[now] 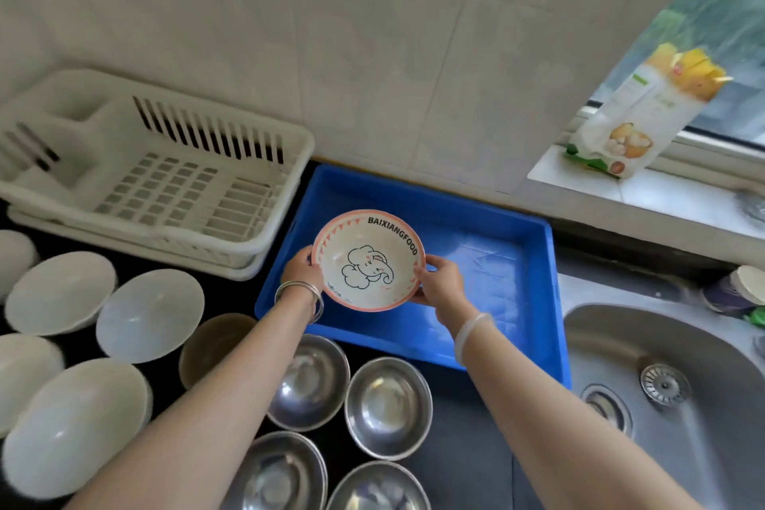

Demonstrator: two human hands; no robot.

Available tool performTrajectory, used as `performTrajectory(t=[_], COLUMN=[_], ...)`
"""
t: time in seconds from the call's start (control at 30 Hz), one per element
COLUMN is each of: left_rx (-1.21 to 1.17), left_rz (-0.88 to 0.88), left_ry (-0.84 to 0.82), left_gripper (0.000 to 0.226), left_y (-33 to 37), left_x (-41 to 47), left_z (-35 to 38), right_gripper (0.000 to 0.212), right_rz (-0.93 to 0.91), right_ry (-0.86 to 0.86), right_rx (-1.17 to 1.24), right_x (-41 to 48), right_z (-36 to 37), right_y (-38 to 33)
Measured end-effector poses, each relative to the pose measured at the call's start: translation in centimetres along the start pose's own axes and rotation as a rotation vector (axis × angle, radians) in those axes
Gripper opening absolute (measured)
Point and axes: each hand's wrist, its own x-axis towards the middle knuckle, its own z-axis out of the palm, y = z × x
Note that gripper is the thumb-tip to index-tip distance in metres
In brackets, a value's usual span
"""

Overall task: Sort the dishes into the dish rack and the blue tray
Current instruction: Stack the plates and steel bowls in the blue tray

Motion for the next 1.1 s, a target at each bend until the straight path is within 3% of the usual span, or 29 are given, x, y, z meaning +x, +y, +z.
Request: performTrajectory(t=[0.23, 0.5, 0.73, 1.1], left_rx=[-0.053, -0.529, -0.708, -0.738], left_rz=[-0.012, -0.349, -0.342, -0.299], left_ry=[-0.018, -0.134, -0.092, -0.113], left_gripper=[0.037, 0.027, 0.033, 0.032], left_y=[-0.2, -1.7, -1.7, -0.3], left_x=[1.4, 0.8, 1.3, 2.4], left_z=[-0.3, -0.5, 0.0, 0.9], right_gripper=[0.032, 0.022, 0.011, 0.022], right_rz=[-0.001, 0.153, 0.126, 0.109], right_ry=[-0.037, -0.219, -0.130, -0.048], right_rx=[0.063, 0.363, 0.461, 0.457], right_x=[0.3, -1.3, -0.2, 2.1], right_z=[1.2, 1.0, 3.0, 4.4], right_y=[0.7, 3.4, 2.2, 0.0])
